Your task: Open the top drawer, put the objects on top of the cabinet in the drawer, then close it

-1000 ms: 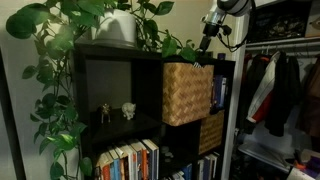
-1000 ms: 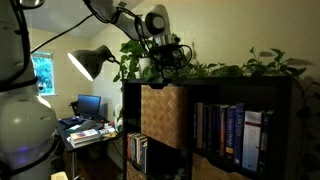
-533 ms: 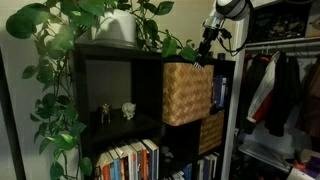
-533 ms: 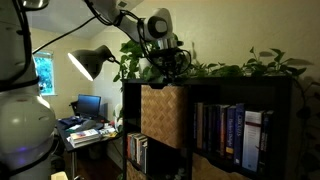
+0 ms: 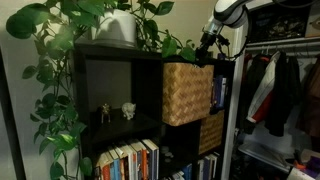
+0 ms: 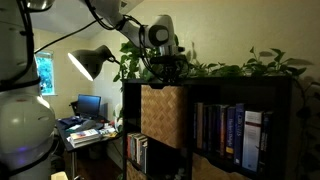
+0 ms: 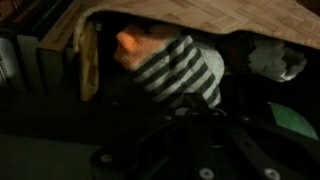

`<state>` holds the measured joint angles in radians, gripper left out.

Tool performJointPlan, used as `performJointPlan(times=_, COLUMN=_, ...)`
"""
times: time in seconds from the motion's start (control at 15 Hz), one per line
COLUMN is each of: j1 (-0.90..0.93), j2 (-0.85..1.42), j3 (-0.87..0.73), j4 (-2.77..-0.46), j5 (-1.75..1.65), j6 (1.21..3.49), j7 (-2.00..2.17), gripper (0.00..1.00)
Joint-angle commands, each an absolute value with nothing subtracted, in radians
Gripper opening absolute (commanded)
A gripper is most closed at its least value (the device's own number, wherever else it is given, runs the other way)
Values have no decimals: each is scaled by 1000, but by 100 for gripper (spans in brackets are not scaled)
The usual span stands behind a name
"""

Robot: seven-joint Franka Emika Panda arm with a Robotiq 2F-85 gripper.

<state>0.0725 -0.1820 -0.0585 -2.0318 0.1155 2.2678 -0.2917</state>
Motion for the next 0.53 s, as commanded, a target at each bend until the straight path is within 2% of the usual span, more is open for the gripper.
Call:
performJointPlan(times=0.0, j1=57, j2=-183, j3=-44, j4=-2080, j5=118, j6=2308, j7=-265, gripper=4)
performJointPlan(times=0.4, j1=49, j2=-193, j3=-46, j4=-2107, j5=113, j6=2281, j7=-271, gripper=4)
performJointPlan(times=0.47, j1=48, j2=-206, j3=-45, j4=-2100, j5=112, j6=2278, j7=-272, gripper=29)
